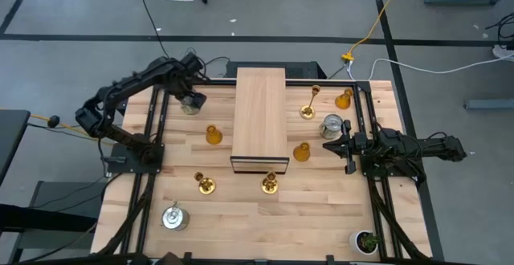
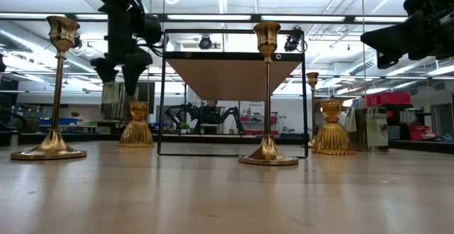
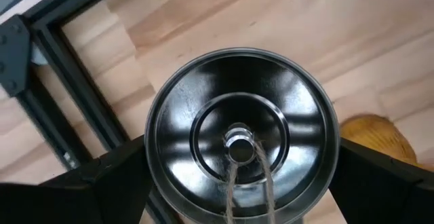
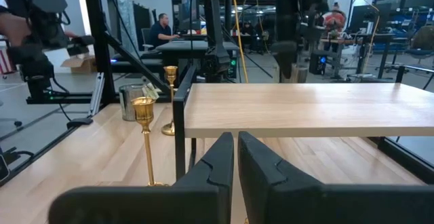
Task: Pick & Place candle stick holders
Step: Put the top left scented candle can on the shelf
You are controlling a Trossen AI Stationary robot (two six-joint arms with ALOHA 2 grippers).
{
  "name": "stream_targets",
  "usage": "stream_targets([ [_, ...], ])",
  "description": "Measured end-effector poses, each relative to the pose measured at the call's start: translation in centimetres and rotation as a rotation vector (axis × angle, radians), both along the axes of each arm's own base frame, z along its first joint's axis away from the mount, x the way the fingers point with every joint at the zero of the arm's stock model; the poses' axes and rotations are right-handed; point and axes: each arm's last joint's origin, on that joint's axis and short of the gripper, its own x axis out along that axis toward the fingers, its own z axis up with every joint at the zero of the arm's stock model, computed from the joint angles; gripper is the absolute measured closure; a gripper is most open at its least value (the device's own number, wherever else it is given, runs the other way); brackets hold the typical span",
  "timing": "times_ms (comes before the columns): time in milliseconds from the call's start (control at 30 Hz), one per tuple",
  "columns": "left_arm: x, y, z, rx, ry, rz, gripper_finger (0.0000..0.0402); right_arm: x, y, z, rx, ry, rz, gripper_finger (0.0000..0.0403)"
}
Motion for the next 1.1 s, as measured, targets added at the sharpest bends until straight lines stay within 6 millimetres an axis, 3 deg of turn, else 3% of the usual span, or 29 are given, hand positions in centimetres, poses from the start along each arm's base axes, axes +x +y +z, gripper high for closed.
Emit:
stream_targets([
  [500,1.1,0.0,5.2,0.082,-0.071,-0.046,0.0031,0.0,0.0,0.0,0.000,0.000,0.000,0.0376],
  [1100,2.6,-1.3,8.9,0.149,-0.141,-0.123,0.0031,0.0,0.0,0.0,0.000,0.000,0.000,0.0376],
])
